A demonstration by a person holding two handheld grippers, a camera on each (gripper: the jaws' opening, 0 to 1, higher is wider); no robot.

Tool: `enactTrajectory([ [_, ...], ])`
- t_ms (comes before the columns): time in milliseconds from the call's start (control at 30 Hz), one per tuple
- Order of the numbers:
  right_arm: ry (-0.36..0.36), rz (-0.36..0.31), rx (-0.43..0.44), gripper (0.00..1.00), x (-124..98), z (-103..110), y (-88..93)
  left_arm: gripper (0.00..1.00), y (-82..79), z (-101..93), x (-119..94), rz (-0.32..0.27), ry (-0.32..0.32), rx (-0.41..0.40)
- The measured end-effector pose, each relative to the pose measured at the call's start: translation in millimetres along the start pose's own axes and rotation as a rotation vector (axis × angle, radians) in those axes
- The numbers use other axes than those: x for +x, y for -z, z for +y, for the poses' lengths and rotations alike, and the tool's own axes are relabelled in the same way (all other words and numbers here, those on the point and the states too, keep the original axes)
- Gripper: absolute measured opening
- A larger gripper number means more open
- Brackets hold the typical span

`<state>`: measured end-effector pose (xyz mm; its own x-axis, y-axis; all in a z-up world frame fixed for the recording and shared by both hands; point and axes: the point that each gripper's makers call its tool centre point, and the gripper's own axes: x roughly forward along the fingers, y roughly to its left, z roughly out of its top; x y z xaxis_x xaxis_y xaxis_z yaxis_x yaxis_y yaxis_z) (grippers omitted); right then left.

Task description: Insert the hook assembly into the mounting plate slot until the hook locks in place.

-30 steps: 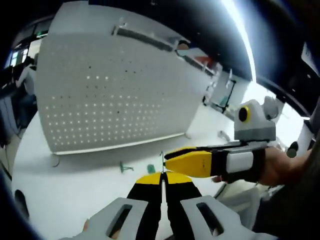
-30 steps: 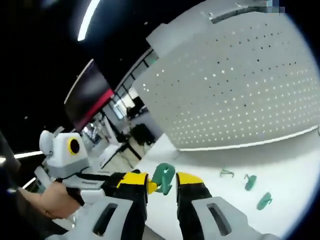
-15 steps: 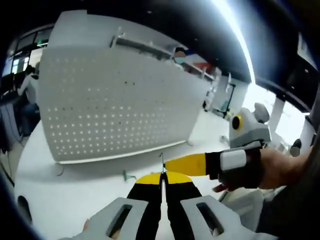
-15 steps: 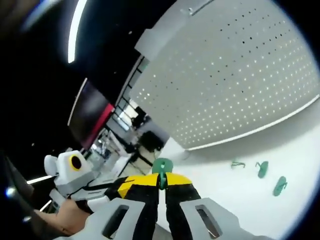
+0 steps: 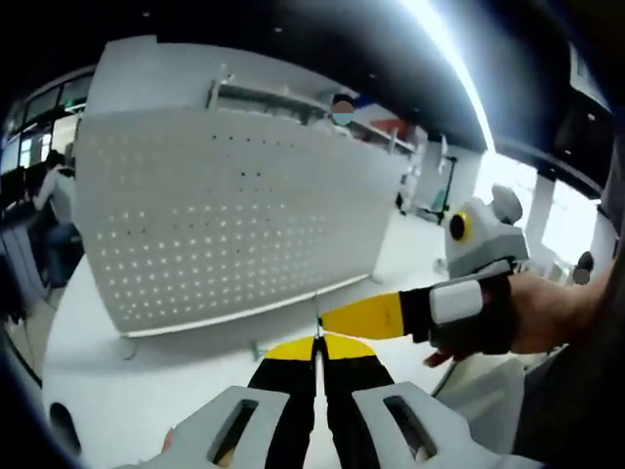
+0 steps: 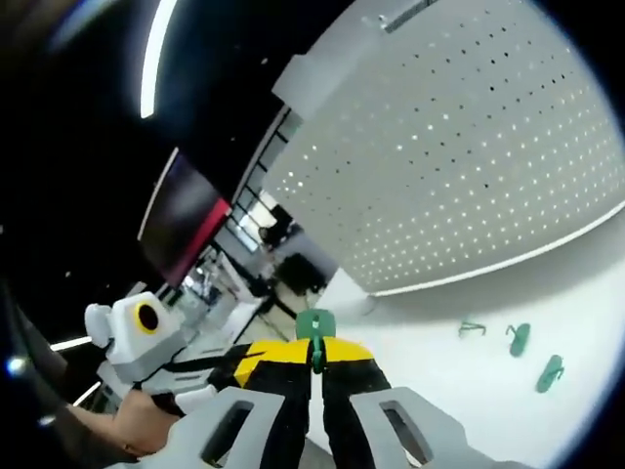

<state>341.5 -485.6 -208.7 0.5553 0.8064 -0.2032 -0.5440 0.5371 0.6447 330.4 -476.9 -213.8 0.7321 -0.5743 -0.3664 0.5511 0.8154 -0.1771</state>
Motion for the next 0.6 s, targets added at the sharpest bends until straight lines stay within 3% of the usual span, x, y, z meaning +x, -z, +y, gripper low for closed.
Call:
enactTrajectory([
  [133,0.009,-0.005,-0.047,0.0,0.7,2.0,-1.7,0.01,-1.2,1.4,0.0,-0.001,0.002,0.008],
  [300,0.027,0.008,-0.224,0.0,2.8,6.1,-5.1,0.02,-2.8,3.4,0.6,-0.012,0.019,-0.002],
  [500,0.039,0.021,-0.372,0.0,5.5,11.2,-8.9,0.07,-2.5,7.3,1.4,-0.009,0.033,0.022],
  [600,0.049,0.031,-0.42,0.0,7.7,12.7,-6.6,0.12,2.0,10.7,2.1,-0.001,0.051,-0.035],
])
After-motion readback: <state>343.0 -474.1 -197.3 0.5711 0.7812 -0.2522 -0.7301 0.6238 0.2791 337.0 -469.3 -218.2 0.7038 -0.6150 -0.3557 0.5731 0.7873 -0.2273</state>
